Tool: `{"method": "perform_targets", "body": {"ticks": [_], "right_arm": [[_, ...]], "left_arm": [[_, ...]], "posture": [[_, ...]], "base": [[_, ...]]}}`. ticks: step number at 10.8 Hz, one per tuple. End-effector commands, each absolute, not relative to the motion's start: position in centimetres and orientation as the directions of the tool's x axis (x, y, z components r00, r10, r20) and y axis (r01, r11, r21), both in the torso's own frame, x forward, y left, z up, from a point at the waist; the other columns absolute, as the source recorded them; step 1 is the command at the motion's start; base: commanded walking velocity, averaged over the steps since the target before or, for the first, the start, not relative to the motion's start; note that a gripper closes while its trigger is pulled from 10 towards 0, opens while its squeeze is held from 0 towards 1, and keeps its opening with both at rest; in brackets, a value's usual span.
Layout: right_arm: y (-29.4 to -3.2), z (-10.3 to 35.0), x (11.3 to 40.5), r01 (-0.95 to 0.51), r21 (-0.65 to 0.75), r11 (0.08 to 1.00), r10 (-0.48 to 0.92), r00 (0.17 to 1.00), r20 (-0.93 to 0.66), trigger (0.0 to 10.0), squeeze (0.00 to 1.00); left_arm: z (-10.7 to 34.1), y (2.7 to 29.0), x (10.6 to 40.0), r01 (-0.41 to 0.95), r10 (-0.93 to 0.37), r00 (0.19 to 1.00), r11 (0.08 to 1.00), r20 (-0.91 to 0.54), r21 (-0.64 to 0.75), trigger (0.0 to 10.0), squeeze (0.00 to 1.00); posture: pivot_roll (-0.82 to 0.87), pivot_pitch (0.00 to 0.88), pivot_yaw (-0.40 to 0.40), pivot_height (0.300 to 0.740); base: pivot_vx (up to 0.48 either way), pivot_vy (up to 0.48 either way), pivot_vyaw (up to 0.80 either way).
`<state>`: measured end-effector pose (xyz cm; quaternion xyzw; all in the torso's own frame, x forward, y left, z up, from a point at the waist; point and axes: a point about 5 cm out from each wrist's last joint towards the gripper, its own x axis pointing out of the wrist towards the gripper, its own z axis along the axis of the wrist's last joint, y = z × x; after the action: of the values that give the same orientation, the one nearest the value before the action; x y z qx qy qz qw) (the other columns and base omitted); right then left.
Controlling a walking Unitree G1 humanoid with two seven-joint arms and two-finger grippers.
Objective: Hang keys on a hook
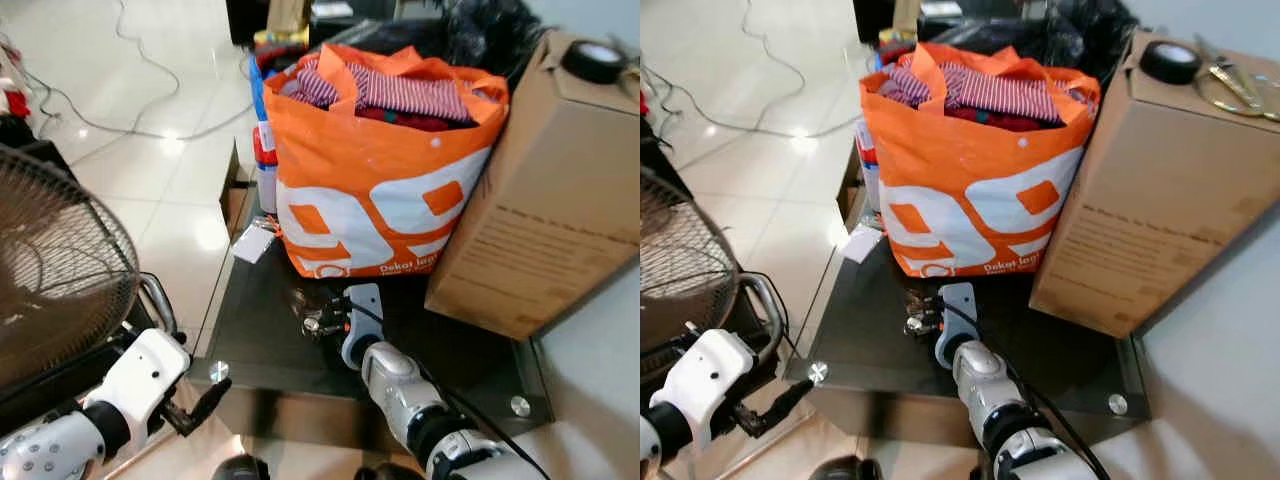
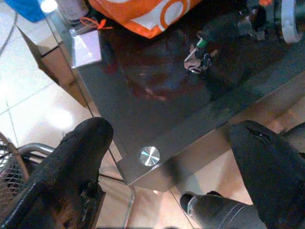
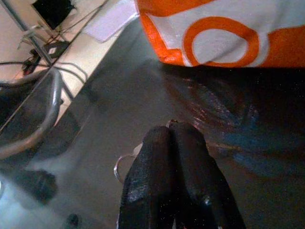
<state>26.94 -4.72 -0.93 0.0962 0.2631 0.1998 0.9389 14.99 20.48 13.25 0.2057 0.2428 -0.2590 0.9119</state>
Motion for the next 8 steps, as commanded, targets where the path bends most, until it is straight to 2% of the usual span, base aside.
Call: {"method": "perform_targets", "body": {"ticks": [1,8], "right_arm": [[5.84,3.24,25.44,-0.44,0.494,0.75,0.623,0.72,-0.306,0.0,0.0],[5.84,3.24,25.44,-0.44,0.494,0.75,0.623,0.72,-0.306,0.0,0.0]], "left_arm": [[13.25,20.37,14.85,0.576,-0.378,0.744,0.781,-0.551,0.242,10.0,0.0],[13.25,20.37,14.85,0.576,-0.378,0.744,0.781,-0.551,0.242,10.0,0.0]], "posture": [[0.14,0.208,-0.165,0.74],[0.14,0.208,-0.165,0.74]], "base": [[0.0,0.0,0.0],[0.0,0.0,0.0]]}}
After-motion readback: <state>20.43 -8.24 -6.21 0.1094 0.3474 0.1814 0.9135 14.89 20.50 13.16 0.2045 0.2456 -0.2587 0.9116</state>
